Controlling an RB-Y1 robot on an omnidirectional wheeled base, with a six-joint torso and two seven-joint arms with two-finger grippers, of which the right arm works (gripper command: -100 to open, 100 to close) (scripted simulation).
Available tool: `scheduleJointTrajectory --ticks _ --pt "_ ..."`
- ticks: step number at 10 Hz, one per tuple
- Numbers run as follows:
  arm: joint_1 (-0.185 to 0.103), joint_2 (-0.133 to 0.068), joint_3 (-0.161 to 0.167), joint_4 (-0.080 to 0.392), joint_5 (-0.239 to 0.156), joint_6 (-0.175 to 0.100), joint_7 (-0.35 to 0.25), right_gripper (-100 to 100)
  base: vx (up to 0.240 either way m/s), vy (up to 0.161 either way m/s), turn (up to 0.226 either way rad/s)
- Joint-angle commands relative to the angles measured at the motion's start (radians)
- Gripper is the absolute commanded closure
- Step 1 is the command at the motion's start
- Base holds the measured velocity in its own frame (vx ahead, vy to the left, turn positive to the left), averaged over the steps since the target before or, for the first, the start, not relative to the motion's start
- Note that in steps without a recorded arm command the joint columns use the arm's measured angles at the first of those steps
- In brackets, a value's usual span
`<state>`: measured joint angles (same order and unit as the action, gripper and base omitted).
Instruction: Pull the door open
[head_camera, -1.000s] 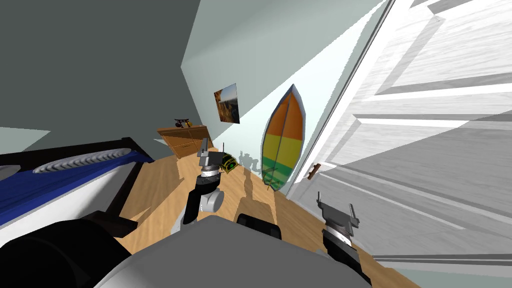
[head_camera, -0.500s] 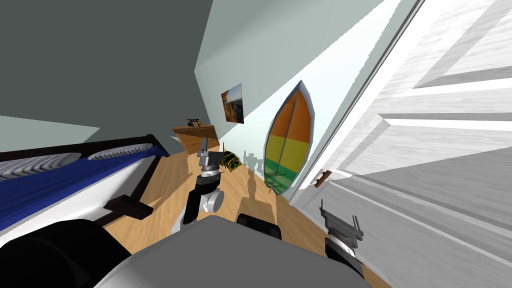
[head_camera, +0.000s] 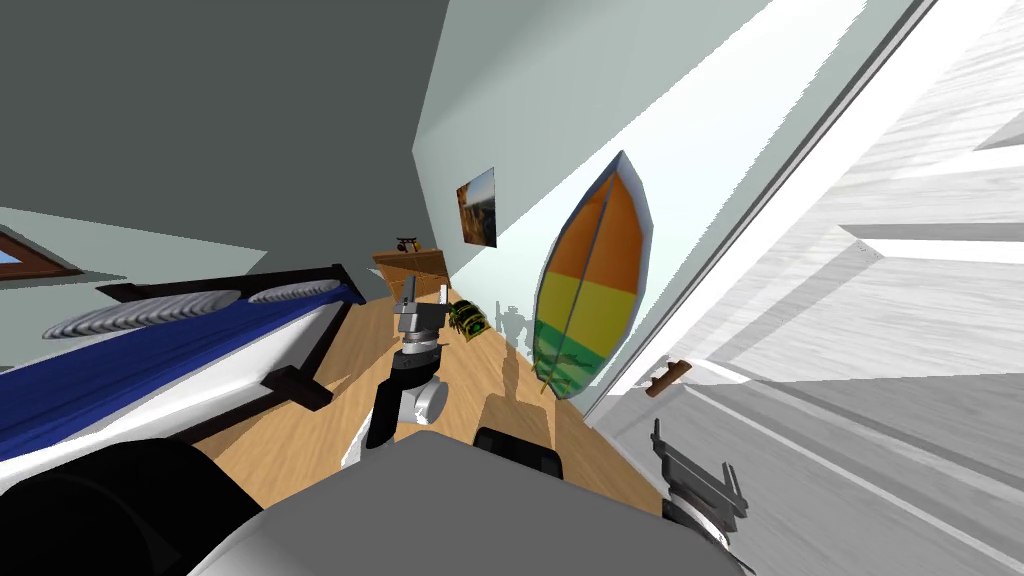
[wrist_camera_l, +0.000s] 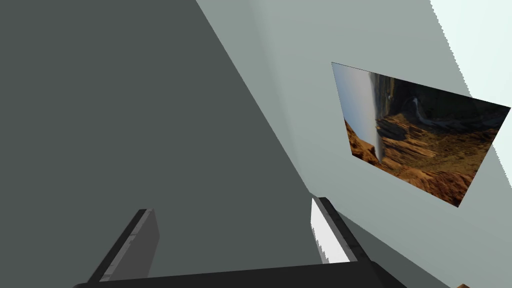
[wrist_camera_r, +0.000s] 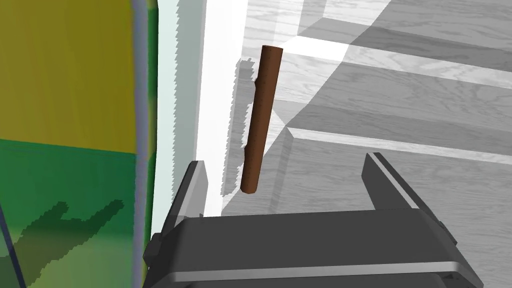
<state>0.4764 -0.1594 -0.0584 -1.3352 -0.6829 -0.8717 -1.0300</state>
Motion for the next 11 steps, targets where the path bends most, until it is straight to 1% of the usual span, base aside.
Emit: scheduleJointTrajectory --ticks 1,4,7,9,11 --pt "0.0 -0.002 0.001 0.04 -0.029 -0.014 -0.04 -100 0.051 -0.081 0.177" --pt "-0.002 -0.009 -0.001 0.105 -0.078 -0.031 -0.103 -100 0.061 -0.084 0.181" --pt "-0.005 -0.015 -0.002 0.158 -0.117 -0.045 -0.154 -100 0.043 -0.075 0.18" --pt "-0.007 -0.021 -0.004 0.21 -0.156 -0.059 -0.204 -100 0.058 -0.102 0.242" --pt "-0.008 -0.023 -0.004 0.234 -0.175 -0.065 -0.228 -100 0.054 -0.1 0.146"
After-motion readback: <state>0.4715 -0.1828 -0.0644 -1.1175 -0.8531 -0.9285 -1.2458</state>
